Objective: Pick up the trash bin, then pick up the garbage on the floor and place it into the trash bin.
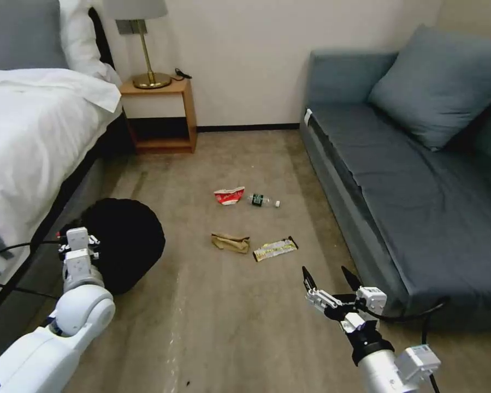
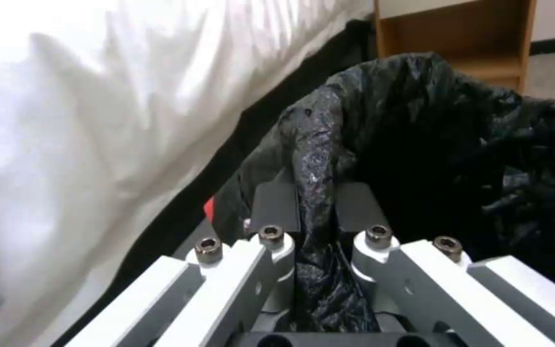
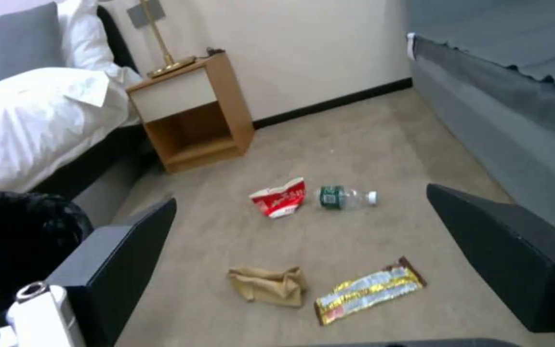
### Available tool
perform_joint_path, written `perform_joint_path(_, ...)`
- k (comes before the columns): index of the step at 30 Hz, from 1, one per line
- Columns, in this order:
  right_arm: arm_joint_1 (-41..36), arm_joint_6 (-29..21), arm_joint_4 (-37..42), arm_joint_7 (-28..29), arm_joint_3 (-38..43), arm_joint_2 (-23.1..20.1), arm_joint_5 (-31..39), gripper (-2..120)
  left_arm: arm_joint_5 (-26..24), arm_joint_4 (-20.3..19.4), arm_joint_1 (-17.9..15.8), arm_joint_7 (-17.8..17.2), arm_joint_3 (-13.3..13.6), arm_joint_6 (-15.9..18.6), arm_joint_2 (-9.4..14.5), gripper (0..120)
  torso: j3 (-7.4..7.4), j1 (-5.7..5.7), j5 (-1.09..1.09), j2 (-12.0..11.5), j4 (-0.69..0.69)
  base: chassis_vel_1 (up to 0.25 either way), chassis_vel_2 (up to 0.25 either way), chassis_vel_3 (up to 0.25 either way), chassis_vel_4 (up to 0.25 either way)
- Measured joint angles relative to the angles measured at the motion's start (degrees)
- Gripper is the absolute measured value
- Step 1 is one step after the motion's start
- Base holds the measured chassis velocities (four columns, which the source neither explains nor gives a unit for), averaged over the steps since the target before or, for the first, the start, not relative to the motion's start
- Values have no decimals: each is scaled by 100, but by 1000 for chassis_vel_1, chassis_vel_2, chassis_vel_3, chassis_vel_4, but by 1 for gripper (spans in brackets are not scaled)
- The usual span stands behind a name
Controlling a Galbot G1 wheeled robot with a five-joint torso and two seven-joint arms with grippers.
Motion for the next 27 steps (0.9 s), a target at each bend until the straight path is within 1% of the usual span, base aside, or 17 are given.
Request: perform_joint_path(27,45,5,-81,16,-30,-51,-80,100,-5,54,-43,1,14,-86,-9,7,0,0,1,0,0,-161,159,164,-163)
